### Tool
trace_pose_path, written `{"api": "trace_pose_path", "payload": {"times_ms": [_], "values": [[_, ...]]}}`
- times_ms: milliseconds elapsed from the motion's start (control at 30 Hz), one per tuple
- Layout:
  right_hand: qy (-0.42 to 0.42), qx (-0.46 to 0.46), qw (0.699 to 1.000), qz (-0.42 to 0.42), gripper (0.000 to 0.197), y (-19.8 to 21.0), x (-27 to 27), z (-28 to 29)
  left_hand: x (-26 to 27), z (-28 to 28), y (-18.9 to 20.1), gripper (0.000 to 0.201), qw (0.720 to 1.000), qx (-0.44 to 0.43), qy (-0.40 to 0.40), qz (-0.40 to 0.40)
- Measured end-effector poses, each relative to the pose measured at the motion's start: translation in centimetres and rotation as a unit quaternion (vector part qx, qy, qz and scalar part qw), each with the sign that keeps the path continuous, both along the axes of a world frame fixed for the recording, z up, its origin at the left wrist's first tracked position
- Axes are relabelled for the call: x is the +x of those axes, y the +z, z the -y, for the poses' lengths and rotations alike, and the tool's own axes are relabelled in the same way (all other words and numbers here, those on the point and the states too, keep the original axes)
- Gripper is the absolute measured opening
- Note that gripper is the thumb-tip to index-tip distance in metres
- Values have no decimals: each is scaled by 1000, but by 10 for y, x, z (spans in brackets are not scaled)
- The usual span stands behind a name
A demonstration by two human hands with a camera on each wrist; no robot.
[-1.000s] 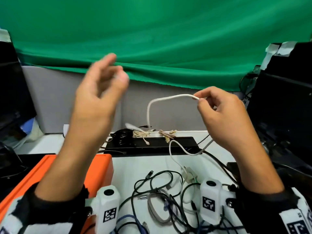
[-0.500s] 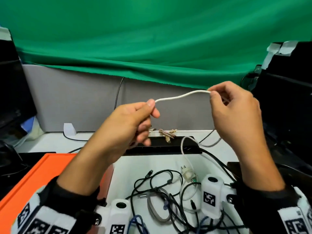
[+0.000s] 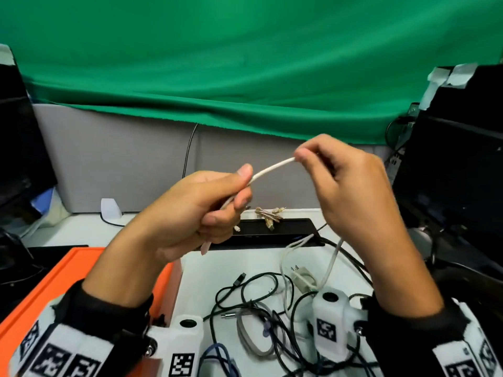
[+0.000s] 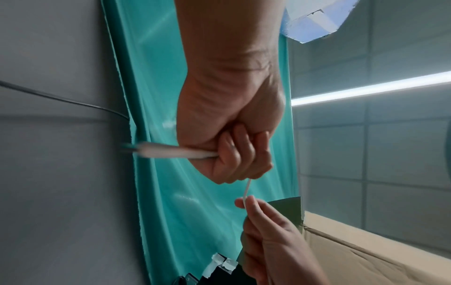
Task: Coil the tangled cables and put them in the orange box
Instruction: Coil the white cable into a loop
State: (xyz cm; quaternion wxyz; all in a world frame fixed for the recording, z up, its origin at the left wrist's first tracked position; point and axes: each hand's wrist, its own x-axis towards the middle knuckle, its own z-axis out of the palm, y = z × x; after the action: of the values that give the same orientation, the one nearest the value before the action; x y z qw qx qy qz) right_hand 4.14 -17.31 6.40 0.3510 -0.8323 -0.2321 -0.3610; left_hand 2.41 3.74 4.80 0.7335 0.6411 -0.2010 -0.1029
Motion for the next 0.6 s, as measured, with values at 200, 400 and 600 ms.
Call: {"api": "trace_pose_path", "payload": {"times_ms": [200,400,600], "values": [[6,33,999,-29,27,-6,3,-6,-9,0,8,27,970,-202,-130,47],[113,-126,961,-219,22,-25,-8,-39,-1,-9,18,37,940,-293,129,119],[250,-226,901,-273,20,-20,-24,-46,-5,-5,10,30,923,-9,242,300]]}}
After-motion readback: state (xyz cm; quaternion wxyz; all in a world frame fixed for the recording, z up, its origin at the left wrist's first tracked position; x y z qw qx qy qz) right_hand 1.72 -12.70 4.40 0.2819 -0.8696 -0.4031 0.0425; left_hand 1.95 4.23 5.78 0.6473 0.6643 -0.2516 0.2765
